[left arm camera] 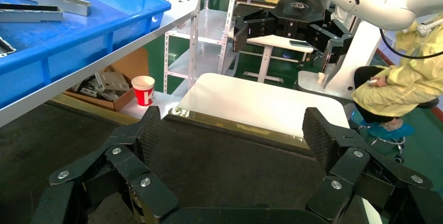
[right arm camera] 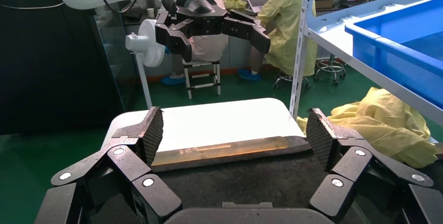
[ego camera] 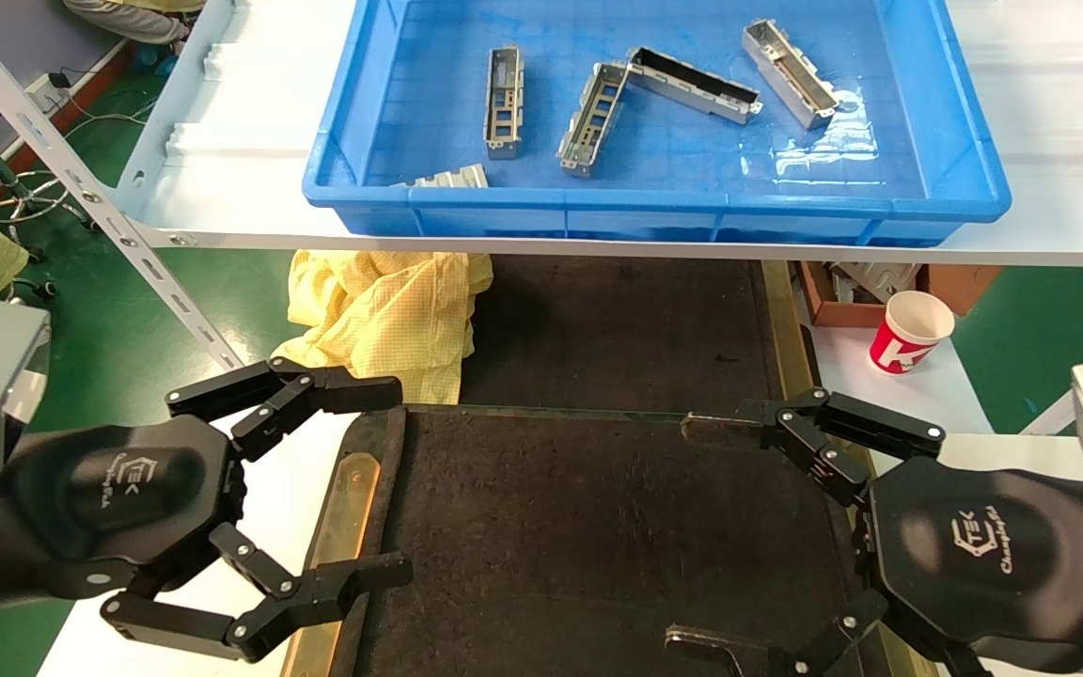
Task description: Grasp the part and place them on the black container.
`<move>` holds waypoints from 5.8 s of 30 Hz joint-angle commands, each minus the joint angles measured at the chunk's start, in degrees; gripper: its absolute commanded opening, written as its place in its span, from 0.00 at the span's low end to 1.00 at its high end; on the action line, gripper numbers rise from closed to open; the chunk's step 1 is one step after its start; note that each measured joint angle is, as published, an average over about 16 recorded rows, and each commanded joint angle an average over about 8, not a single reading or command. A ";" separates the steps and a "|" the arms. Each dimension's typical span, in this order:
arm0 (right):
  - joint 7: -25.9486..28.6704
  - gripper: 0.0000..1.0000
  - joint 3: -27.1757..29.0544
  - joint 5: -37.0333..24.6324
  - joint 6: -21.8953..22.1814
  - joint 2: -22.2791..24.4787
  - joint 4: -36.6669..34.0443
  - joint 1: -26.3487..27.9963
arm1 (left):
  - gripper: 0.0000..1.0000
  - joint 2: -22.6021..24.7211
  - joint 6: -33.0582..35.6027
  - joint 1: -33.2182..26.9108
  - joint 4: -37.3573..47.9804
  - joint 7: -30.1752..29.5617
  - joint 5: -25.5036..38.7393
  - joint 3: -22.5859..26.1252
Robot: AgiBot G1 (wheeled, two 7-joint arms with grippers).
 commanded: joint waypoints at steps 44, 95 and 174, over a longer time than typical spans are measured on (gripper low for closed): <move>0.00 1.00 0.00 0.00 0.00 0.00 0.00 0.00 | 0.00 0.00 0.00 0.00 0.00 0.00 0.00 0.00; 9.60 1.00 -4.97 -12.62 11.24 -8.46 -9.20 21.93 | 1.00 0.00 0.00 0.00 0.00 0.00 0.00 0.00; 25.58 0.00 -30.50 -38.83 33.02 -42.90 -58.39 53.31 | 1.00 0.00 0.00 0.00 0.00 0.00 0.00 0.00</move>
